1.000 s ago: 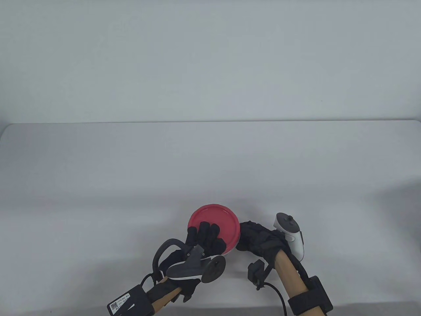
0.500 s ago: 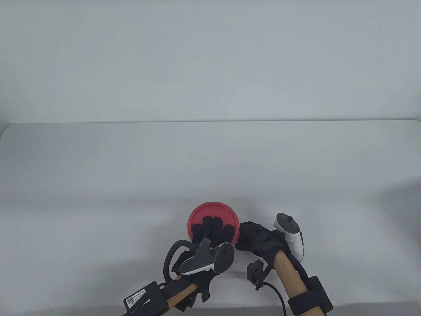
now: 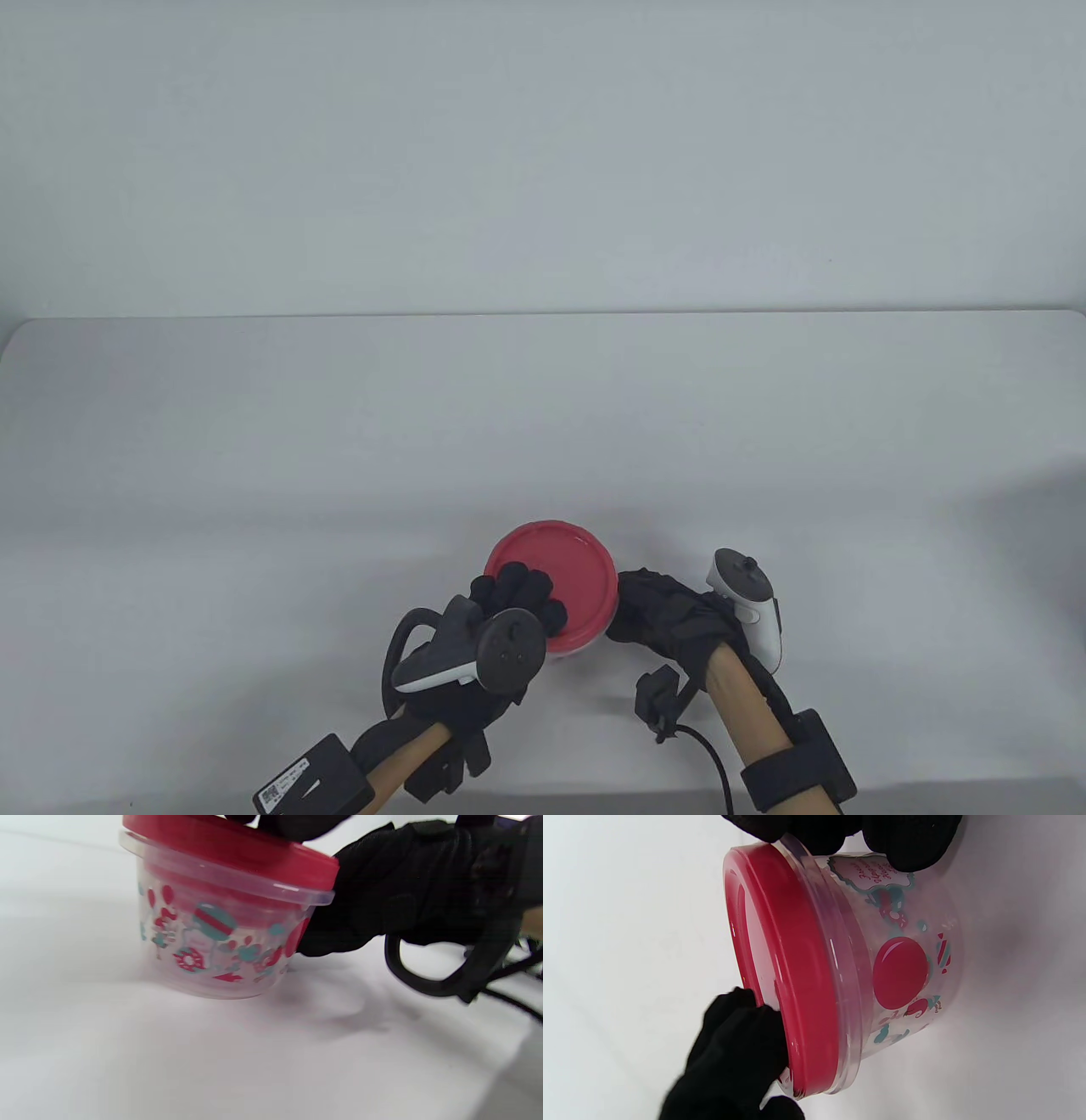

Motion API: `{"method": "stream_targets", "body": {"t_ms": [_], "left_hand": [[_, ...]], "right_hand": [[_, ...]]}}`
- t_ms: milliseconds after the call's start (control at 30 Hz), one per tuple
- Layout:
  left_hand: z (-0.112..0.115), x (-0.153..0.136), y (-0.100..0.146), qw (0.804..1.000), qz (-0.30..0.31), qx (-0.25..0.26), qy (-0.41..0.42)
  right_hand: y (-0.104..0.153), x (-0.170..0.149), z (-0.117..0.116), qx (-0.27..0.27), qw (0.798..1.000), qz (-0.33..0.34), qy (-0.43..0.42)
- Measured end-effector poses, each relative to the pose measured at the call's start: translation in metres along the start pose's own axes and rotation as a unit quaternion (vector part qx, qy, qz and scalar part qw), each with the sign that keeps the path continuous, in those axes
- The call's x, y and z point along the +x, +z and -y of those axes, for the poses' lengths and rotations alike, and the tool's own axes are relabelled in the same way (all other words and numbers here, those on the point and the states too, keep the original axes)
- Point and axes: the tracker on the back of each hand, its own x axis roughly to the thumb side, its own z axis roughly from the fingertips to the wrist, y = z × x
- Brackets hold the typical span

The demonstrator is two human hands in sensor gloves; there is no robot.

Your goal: Nest food storage containers

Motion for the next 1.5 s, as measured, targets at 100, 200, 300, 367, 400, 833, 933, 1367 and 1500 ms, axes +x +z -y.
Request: {"method": "stream_targets", "body": {"t_ms": [100,200,300,367,400,833,933,1367,1500], "left_hand": [[0.005,0.013,-0.012,0.999,-0.003,0.035,0.039],[0.010,0.021,-0.026,0.999,-0.034,0.027,-0.007],[0.024,0.023,-0.038,0.998,-0.046,0.005,-0.031],[0.026,0.024,-0.036,0.995,-0.047,0.036,-0.078],[0.026,0.023,-0.036,0.995,-0.036,0.040,-0.083],[0.010,0.003,-0.036,0.994,0.077,-0.026,-0.071],[0.013,0.004,-0.035,0.994,0.073,-0.015,-0.082],[-0.011,-0.005,-0.025,0.996,0.021,0.080,-0.040],[-0.030,-0.027,-0.011,0.991,-0.013,0.135,0.003]], "right_hand": [[0.000,0.000,0.000,-0.002,1.000,0.000,0.005],[0.000,-0.001,0.001,0.001,1.000,-0.001,0.006],[0.000,-0.002,-0.001,0.008,1.000,0.000,0.001],[0.000,-0.002,-0.001,-0.001,1.000,0.000,-0.006],[0.000,-0.002,-0.001,0.000,1.000,-0.001,-0.006],[-0.001,-0.001,-0.002,-0.040,0.999,0.011,0.004],[-0.001,-0.001,-0.001,-0.030,1.000,0.004,0.003],[0.014,0.021,0.014,-0.121,0.977,0.069,0.164],[0.027,0.042,0.018,-0.173,0.926,0.124,0.312]]}}
